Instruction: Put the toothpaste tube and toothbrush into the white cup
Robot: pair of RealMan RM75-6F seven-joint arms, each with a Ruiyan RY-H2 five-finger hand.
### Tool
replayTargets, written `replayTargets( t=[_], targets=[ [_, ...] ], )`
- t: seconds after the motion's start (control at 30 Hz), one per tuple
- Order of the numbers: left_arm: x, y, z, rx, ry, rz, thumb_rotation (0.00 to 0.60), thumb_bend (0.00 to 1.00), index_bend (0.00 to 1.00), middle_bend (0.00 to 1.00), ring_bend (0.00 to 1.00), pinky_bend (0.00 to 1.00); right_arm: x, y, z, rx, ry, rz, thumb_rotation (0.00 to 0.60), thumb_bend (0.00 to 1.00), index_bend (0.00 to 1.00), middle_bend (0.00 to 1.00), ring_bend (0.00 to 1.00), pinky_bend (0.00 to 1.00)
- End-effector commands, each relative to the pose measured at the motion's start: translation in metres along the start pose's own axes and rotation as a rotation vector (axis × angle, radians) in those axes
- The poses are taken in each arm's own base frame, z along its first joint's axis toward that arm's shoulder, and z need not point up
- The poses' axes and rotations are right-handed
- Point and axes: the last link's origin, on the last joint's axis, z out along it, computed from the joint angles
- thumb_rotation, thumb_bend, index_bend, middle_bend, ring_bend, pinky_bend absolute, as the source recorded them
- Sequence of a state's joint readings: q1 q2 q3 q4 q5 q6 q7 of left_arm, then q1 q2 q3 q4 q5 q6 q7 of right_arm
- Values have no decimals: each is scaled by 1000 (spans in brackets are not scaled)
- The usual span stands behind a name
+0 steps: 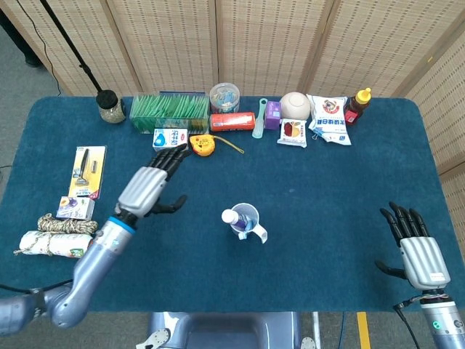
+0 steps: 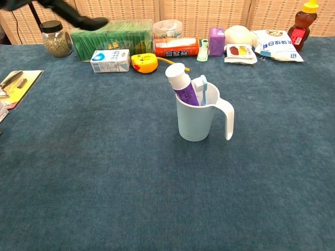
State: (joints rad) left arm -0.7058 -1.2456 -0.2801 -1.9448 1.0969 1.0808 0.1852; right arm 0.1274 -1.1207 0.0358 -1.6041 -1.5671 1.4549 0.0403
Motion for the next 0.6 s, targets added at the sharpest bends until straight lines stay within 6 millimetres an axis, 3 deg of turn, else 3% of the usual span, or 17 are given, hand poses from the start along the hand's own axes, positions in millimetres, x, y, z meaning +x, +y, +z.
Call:
replayTargets(
  t=[0.03,0.3,0.43,0.6],
  targets=[
    [14,-51,-65,104,3,145,600,351,0,0,0,0,2,-1,-1,-1,11,3,600,0,0,0,0,0],
    [9,-116,-164,190,38,169,600,351,0,0,0,0,9,1,-3,-13,36,11,600,0,0,0,0,0],
    [7,-131,-202,247,87,180,600,351,0,0,0,0,11,4,-5,-28,46,8,600,0,0,0,0,0],
    [0,-142,-227,370,123,265,600,351,0,0,0,0,17,7,-8,-40,75,12,600,0,0,0,0,0]
  ],
)
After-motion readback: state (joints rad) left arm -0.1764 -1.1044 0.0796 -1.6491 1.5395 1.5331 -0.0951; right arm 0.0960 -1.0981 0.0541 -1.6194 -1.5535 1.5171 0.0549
